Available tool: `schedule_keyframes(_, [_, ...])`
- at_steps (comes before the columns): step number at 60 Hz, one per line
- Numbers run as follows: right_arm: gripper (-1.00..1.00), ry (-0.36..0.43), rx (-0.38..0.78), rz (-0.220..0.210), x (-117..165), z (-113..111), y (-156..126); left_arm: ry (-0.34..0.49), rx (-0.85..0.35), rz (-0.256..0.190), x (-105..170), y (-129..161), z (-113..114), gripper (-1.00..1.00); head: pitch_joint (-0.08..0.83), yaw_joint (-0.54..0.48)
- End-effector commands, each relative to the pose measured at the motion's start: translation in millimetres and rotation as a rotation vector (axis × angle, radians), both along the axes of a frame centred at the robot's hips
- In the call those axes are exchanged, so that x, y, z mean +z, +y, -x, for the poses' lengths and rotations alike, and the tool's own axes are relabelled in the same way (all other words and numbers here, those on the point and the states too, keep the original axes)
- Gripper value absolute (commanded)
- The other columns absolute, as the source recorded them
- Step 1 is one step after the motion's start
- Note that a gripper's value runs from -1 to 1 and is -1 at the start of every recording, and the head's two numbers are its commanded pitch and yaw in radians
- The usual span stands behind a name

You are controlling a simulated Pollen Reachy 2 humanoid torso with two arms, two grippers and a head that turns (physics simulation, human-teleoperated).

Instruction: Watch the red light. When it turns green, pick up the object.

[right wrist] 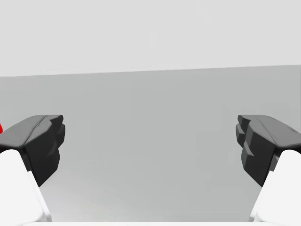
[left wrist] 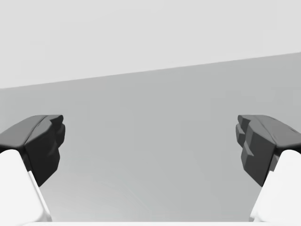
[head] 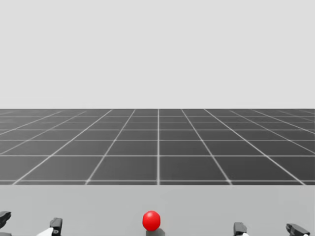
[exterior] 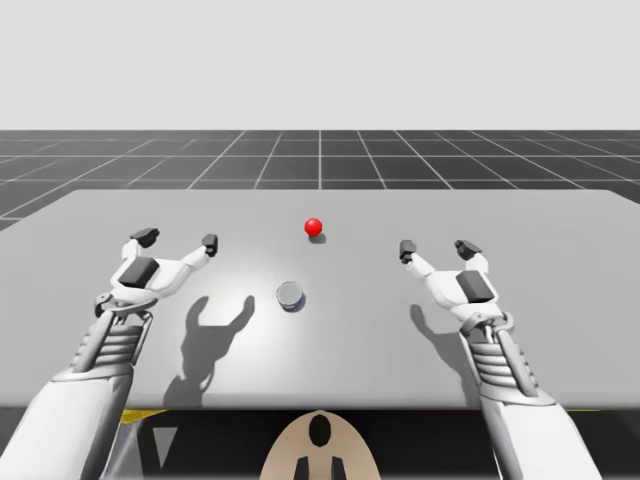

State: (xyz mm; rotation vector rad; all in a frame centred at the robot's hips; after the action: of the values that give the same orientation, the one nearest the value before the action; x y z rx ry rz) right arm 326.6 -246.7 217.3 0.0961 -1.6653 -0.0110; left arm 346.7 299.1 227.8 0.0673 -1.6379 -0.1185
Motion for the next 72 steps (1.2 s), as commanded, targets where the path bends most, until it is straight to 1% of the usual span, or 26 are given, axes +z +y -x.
schedule_keyframes(1, [-1.0,0.009,-0.009,-0.062,-0.7,1.9,3.7,-0.003,0.008,0.006,0.5,1.3,-0.3,-1.0,0.019,0.0])
schedule_keyframes(7, [-1.0,0.004,0.006,-0.062,0.3,1.3,3.2,-0.005,0.008,0.004,0.5,1.1,-0.3,-1.0,0.029,0.0])
schedule_keyframes(10, [-1.0,0.01,0.012,-0.066,0.6,1.1,2.7,-0.005,0.009,0.003,0.5,1.1,-0.2,-1.0,0.049,0.0])
schedule_keyframes(30, [-1.0,0.019,0.005,-0.053,-1.8,-0.9,3.2,-0.001,0.009,-0.018,-1.4,-0.2,-1.5,-1.0,0.286,0.02])
schedule_keyframes(47, [-1.0,0.025,0.005,-0.037,-4.8,-2.1,4.5,-0.002,0.004,-0.028,-2.1,-0.6,-2.2,-1.0,0.423,0.04])
schedule_keyframes(55, [-1.0,0.027,0.006,-0.032,-5.4,-2.5,4.8,-0.003,0.0,-0.037,-1.9,-1.5,-2.3,-1.0,0.455,0.04])
schedule_keyframes(72, [-1.0,0.025,0.006,-0.031,-4.7,-1.8,5.3,-0.006,0.001,-0.038,-1.0,-2.8,-0.8,-1.0,0.452,0.04])
